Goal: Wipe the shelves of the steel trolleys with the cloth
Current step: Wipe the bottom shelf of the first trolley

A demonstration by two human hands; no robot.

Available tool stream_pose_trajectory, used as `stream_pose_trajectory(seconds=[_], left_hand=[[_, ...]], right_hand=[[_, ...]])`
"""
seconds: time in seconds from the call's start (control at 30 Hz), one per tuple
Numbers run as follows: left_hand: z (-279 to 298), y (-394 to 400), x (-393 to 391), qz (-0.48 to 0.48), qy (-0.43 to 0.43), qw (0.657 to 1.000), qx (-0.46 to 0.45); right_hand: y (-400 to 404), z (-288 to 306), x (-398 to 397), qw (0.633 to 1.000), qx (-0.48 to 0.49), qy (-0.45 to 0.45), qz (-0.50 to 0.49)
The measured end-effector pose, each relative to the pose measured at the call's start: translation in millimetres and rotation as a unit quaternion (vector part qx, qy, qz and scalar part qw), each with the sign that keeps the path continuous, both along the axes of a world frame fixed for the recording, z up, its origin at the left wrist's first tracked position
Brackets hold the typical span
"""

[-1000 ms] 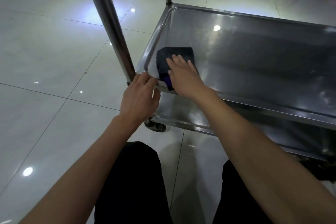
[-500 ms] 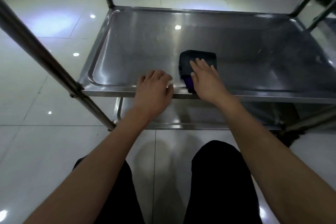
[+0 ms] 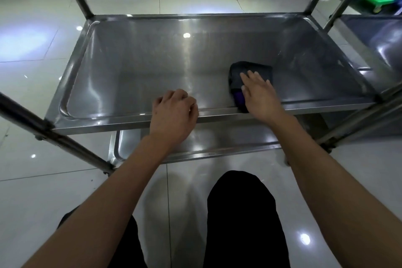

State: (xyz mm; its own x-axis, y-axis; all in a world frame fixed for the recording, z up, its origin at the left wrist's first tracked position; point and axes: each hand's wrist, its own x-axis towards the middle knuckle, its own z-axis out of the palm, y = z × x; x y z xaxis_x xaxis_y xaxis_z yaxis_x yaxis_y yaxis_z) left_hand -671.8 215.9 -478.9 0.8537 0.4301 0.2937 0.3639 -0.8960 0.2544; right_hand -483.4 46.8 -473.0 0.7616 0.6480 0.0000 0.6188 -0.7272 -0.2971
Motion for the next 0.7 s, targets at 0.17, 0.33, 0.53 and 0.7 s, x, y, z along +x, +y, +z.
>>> stream_pose_trajectory(seconds=[0.17, 0.33, 0.53, 0.7], left_hand=[[3.0, 8.7, -3.5, -0.015, 0.006, 1.0, -0.022], [8.3, 31.2, -25.3, -0.023, 0.006, 0.999, -0.04], [18.8, 101.2, -79.4, 0.12, 0.037, 0.992, 0.008], [20.6, 133.2, -113.5, 0.179, 0.091, 0.979, 0.016]], right_hand=[[12.2, 0.0, -2.6, 1.0, -0.007, -0.007, 0.009], [50.3, 0.2, -13.4, 0.999, -0.008, -0.006, 0.044], [122.3, -0.4, -40.3, 0.995, 0.0, -0.018, 0.095], [192.1, -3.5, -69.4, 0.99, -0.002, -0.031, 0.141]])
